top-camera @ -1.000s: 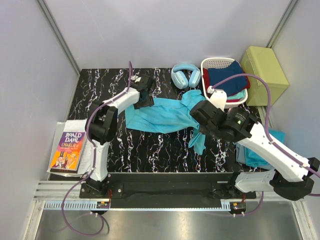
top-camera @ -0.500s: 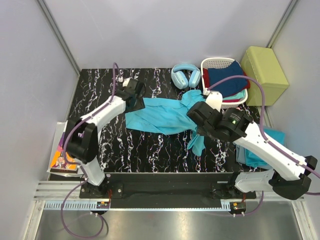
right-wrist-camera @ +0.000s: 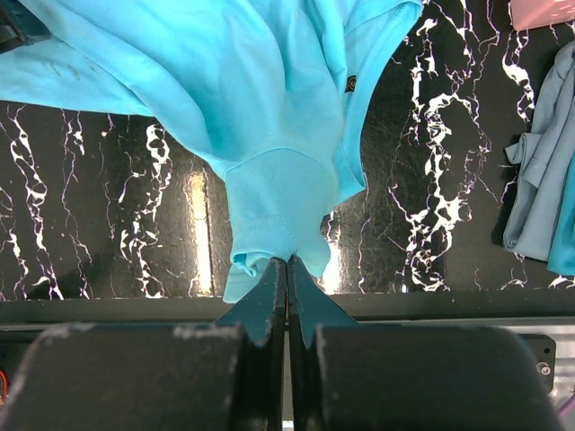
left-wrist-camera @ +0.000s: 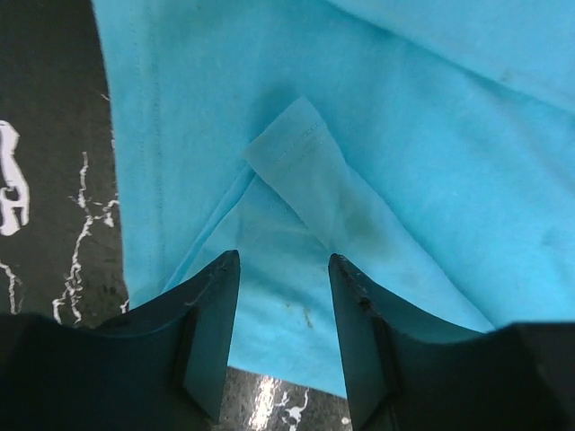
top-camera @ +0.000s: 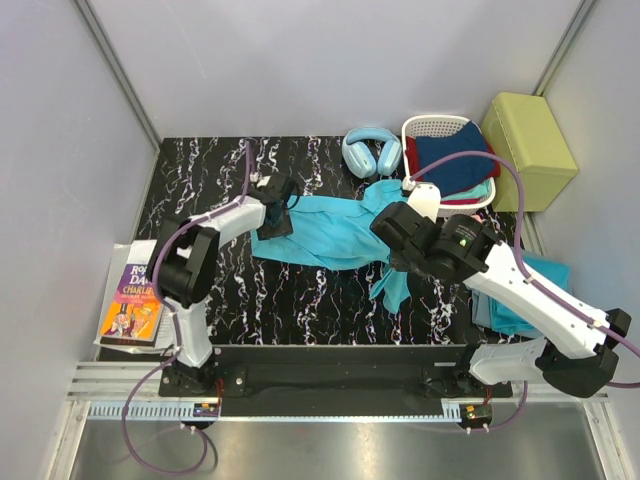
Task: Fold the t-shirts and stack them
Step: Flatten out the tshirt
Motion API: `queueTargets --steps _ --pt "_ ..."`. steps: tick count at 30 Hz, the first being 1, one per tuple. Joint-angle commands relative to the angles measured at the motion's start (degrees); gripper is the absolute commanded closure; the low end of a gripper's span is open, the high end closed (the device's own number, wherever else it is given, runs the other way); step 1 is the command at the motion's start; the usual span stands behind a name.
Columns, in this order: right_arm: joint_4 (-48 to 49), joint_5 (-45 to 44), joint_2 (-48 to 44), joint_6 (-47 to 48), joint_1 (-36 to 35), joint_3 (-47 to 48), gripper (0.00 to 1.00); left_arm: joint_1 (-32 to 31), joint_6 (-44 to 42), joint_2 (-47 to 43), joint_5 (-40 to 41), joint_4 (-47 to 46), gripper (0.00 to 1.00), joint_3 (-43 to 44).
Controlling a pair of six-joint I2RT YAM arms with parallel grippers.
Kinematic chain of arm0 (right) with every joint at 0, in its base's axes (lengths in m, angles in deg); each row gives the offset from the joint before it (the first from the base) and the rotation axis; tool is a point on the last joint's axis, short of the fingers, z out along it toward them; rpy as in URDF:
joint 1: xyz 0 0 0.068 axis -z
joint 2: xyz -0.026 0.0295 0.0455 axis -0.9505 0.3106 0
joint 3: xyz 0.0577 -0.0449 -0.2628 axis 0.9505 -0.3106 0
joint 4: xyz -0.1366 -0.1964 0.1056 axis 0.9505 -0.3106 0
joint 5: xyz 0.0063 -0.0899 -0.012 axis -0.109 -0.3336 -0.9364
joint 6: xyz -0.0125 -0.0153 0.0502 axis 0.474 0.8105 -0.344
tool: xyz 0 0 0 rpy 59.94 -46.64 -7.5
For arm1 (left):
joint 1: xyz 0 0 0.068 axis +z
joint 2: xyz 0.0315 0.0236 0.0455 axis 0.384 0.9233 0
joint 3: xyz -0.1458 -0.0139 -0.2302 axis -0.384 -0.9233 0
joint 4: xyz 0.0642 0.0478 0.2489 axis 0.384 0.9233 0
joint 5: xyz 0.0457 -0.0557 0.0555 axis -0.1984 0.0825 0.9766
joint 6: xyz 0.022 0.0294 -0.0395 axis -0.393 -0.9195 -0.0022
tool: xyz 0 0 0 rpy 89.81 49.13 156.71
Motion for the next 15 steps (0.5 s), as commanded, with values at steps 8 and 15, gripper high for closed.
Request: queueTargets --steps 8,15 --pt "-0.47 -0.84 -0.90 -1.41 -0.15 -0.06 1.00 0.19 -0.81 4.68 -1.20 -1.98 0.55 8.71" --pt "-0.56 -1.72 -0.55 -0.53 -0.24 -0.15 1.00 0.19 -1.95 2.65 -0.15 -1.45 0.51 10.91"
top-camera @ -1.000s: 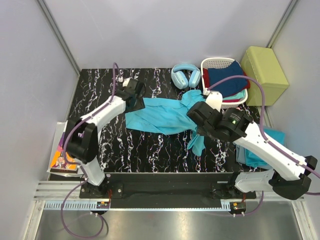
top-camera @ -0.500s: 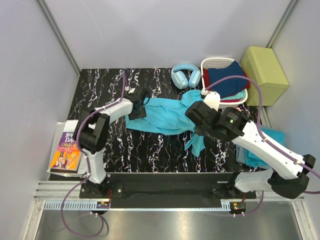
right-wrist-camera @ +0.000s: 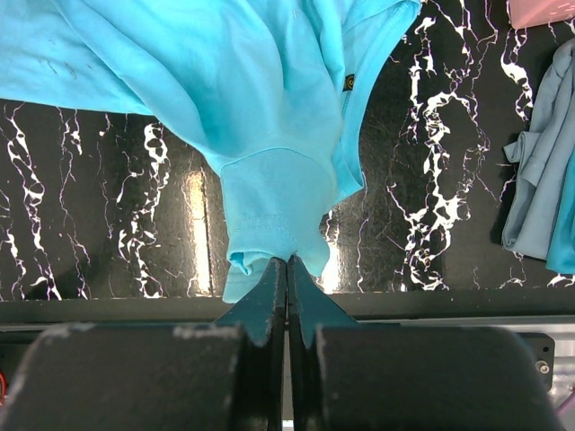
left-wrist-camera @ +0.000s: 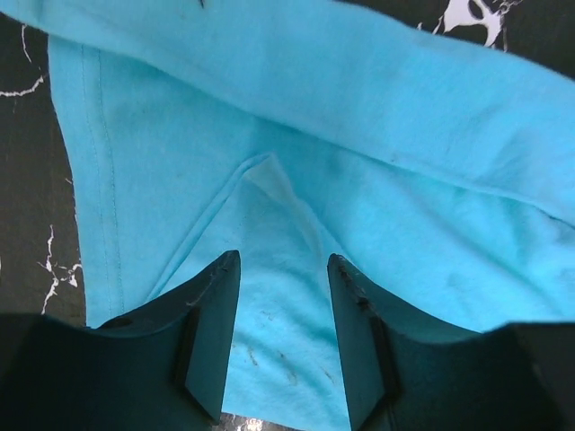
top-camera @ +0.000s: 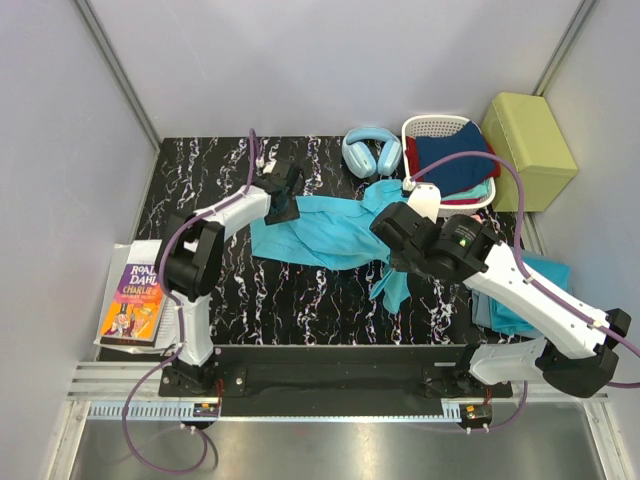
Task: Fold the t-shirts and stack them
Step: Flatten out the tshirt
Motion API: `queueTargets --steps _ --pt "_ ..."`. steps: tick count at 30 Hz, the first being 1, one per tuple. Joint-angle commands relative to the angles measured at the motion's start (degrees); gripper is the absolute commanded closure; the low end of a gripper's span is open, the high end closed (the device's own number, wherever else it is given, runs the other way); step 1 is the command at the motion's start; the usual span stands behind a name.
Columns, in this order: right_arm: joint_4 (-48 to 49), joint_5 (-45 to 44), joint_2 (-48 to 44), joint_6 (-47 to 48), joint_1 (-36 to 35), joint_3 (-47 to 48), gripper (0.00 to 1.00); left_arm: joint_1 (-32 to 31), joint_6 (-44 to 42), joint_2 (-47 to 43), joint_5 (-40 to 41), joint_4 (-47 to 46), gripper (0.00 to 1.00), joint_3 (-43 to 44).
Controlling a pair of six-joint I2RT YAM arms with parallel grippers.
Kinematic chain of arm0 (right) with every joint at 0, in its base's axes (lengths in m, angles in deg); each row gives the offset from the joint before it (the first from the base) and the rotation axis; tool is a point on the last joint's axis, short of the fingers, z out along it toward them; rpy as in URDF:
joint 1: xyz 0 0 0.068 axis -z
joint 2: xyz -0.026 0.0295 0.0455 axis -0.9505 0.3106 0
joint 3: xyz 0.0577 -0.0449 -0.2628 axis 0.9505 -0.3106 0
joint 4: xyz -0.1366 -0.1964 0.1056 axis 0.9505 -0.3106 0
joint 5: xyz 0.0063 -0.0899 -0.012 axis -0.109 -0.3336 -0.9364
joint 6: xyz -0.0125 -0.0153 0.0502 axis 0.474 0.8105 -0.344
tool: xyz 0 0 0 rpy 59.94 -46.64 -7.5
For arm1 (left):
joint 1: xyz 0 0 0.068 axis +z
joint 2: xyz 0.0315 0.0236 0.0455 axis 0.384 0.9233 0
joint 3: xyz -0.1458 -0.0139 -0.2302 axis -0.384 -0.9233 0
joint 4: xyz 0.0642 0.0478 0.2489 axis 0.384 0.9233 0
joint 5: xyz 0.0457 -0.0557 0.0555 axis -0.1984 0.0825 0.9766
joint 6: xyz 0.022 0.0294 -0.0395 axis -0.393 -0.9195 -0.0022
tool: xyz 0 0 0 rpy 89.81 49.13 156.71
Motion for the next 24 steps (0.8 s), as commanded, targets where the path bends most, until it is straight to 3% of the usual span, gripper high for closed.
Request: queueTargets --steps 1,12,24 --pt "-0.19 -1.65 -0.37 -0.14 -0.15 0.07 1.00 0.19 -1.42 -1.94 0.38 -0.73 0.51 2.60" --pt "0.16 -1.74 0.24 0.66 -0.15 0.16 1.00 0.54 -1.34 3.77 0.03 -0.38 0.53 4.80" --pt "-0.28 -1.13 1.12 0.66 -0.15 -0.10 1.00 0.89 -2.13 6.24 -0.50 -0.47 0.82 8.41"
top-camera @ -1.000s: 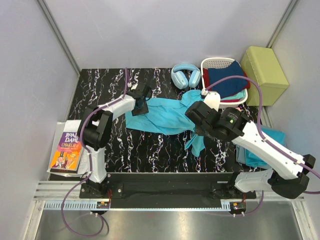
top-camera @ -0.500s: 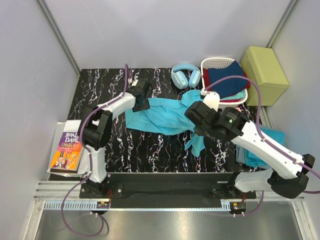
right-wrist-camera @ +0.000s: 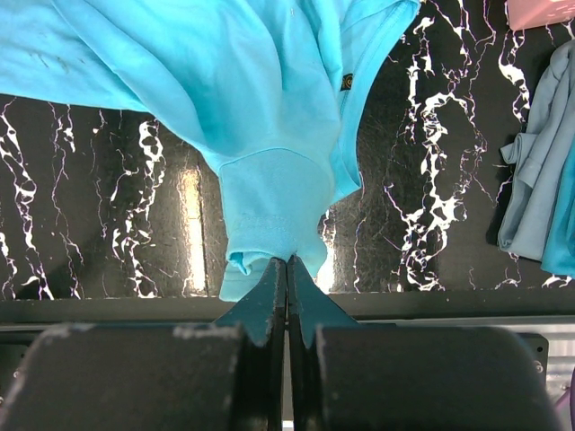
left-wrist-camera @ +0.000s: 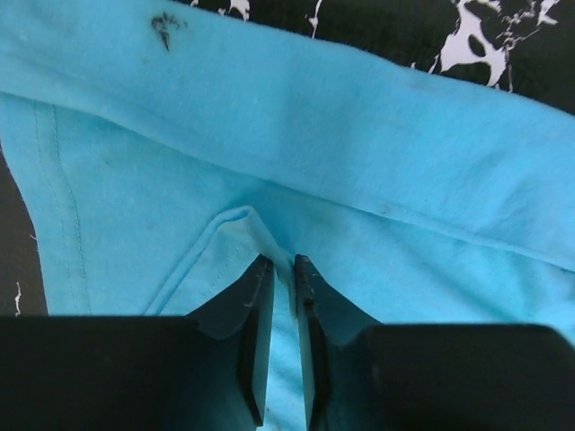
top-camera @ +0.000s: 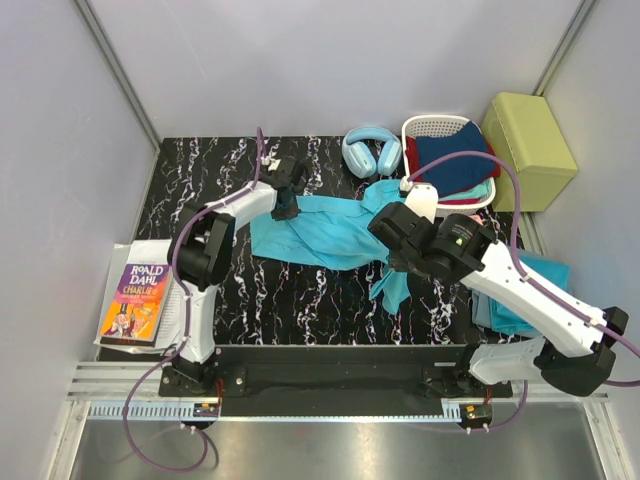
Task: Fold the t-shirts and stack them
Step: Flatten out the tshirt
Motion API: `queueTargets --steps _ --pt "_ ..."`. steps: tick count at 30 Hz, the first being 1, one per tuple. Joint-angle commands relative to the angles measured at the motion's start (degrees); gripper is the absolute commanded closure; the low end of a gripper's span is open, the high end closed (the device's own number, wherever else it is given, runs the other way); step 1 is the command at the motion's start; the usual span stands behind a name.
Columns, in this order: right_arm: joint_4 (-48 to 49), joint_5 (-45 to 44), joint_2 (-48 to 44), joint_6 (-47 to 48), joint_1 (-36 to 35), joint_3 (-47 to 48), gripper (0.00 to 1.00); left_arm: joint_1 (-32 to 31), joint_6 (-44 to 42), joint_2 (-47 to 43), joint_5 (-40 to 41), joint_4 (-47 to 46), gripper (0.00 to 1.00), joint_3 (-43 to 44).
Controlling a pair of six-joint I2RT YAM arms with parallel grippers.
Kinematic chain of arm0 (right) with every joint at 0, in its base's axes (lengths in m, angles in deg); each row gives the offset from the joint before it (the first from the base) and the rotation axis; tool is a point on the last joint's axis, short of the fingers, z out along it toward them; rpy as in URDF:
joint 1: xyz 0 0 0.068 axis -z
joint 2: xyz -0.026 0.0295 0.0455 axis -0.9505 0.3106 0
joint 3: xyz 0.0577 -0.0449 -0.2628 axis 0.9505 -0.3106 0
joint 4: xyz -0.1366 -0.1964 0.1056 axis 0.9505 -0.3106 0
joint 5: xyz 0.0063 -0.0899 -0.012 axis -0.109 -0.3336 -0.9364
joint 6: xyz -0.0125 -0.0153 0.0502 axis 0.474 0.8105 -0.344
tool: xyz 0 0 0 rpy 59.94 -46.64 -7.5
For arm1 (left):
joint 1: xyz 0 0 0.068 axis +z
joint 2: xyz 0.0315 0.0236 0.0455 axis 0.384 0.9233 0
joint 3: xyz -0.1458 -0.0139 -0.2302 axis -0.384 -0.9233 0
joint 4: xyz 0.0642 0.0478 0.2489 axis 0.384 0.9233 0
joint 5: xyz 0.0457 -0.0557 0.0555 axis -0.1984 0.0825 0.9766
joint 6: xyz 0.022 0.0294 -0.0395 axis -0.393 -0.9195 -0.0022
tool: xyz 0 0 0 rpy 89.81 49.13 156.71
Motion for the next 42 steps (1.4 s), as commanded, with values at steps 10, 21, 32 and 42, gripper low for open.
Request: queueTargets --steps 10,21,32,42 --pt "2.90 -0.40 1.17 0.77 -0.24 -1.31 1.00 0.32 0.94 -11.41 0.23 0.13 1.00 -4.66" --pt "15.21 2.06 11.87 14.65 14.25 12.99 1.00 0.94 -4.24 -22.16 3.84 15.74 1.00 12.96" --pt "14.42 8.20 37.36 20.02 27.62 53.86 1.00 2.78 -6.97 -13.54 5.68 28.16 1.00 46.03" --pt "17.05 9.54 37.76 24.14 25.08 69.01 1.00 -0.37 -10.39 -22.22 9.18 27.03 1.00 47.00"
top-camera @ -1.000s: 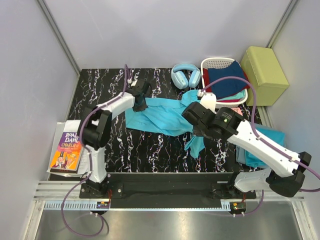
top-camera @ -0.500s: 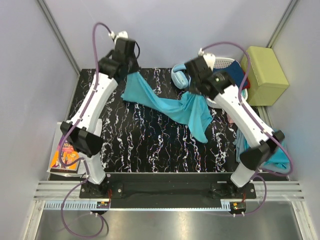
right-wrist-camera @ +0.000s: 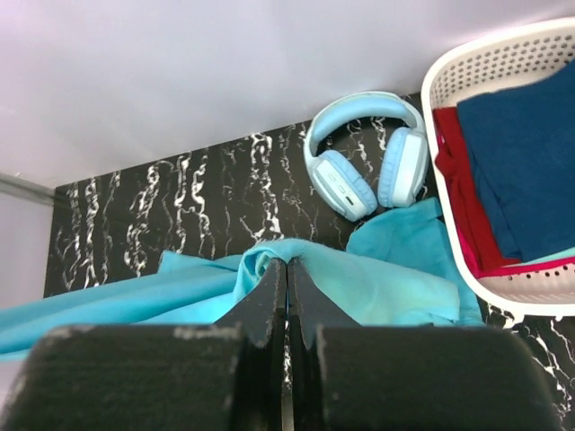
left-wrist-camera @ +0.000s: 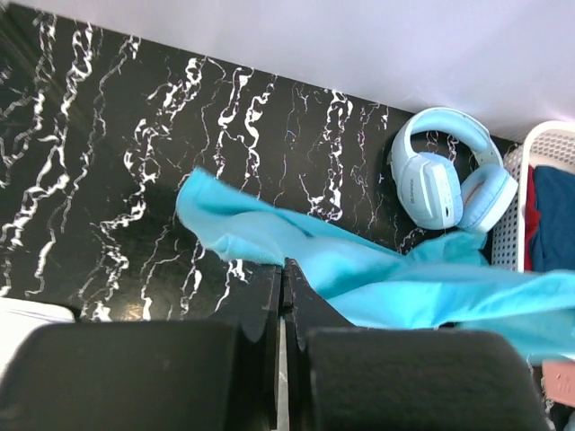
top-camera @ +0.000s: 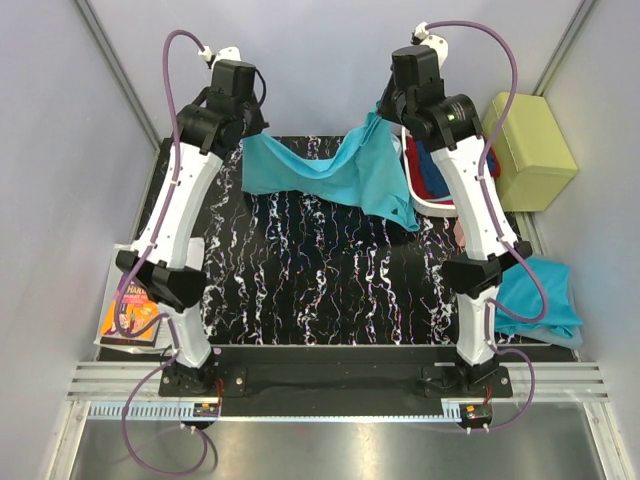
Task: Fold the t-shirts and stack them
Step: Flatten out the tshirt
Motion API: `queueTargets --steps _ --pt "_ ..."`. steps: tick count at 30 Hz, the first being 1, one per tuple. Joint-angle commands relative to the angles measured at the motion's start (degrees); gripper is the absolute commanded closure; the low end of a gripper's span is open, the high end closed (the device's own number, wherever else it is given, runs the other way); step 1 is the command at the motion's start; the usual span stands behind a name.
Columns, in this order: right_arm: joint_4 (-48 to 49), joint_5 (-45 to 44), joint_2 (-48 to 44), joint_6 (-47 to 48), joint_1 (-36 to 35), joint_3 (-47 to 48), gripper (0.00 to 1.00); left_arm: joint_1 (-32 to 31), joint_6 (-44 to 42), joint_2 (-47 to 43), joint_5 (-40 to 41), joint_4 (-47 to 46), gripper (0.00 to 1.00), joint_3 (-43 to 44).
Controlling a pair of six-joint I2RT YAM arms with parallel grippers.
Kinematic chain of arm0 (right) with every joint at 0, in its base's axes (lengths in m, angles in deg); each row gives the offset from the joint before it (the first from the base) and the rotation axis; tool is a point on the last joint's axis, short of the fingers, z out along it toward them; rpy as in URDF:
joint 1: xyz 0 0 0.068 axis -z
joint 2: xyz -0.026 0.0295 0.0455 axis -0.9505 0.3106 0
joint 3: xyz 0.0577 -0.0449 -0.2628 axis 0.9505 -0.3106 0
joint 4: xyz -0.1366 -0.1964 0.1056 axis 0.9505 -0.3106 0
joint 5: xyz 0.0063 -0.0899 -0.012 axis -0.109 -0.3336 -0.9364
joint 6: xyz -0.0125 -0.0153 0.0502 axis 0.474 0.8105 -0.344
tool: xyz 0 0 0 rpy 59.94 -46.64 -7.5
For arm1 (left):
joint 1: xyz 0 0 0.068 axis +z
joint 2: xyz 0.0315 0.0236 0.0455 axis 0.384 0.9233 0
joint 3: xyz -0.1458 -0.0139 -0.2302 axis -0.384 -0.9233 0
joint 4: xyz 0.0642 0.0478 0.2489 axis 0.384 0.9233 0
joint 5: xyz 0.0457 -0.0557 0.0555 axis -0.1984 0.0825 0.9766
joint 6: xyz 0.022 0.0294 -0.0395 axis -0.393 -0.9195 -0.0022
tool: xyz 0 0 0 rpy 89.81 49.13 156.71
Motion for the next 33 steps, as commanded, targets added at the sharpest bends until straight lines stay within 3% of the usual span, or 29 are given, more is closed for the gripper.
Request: queueTargets --steps 1,12,17,22,25,28,31,33 --pt "3.71 -0.69 -7.86 5.04 -3.12 -0.52 1.00 -4.18 -5.23 -9.06 4.62 -2.22 1.00 1.52" --pt "6.26 -21.96 -23.06 16.82 -22.88 -7.03 1.00 -11.66 -8.76 -24.95 11.21 -3.10 1.00 -3.22" --pt "3.97 -33.01 -29.74 16.74 -30.97 -14.58 1.00 -13.68 -7.27 -34.35 14.11 -0.13 1.00 -10.34" --pt "-0.24 -41.03 -37.22 12.62 -37.48 -21.88 1.00 -13.77 -2.63 -43.95 14.91 0.59 1.00 -24.66" --pt "-6.38 -44.64 -37.49 8.40 -40.12 -20.32 1.00 -13.77 -0.42 -48.08 14.47 1.73 1.00 -26.87" --pt "-8.25 -46.22 -36.44 8.21 -41.18 -18.03 1.00 -13.77 0.11 -48.62 14.73 4.27 1.00 -23.81" --pt "-1.42 -49.03 -35.56 15.48 -41.09 -19.94 1.00 -14.21 -0.67 -47.22 17.80 4.72 1.00 -22.05" --pt "9.03 -48.87 -35.55 24.36 -38.13 -22.84 1.00 -14.56 -2.77 -44.15 19.56 3.76 1.00 -20.64"
